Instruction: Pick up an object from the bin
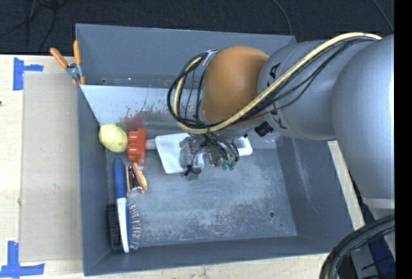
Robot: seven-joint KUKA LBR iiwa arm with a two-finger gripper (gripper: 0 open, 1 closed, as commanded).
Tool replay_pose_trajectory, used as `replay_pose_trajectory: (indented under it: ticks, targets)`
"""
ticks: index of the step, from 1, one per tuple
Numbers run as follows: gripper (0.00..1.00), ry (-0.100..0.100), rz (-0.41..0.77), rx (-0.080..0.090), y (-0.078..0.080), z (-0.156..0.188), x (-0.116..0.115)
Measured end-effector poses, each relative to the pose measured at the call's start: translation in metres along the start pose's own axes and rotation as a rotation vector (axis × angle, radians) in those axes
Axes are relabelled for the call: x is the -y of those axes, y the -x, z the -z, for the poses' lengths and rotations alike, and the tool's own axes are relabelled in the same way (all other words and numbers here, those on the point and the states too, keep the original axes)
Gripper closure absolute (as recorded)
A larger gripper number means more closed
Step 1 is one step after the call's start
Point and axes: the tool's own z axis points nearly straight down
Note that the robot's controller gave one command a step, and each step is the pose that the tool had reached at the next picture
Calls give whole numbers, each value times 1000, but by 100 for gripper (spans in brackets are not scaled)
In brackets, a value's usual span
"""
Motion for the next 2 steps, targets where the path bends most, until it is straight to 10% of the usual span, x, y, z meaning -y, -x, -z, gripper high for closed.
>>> replay_pose_trajectory:
  ticks: [2]
  targets:
    - [100,1,0,5,1,30,0]
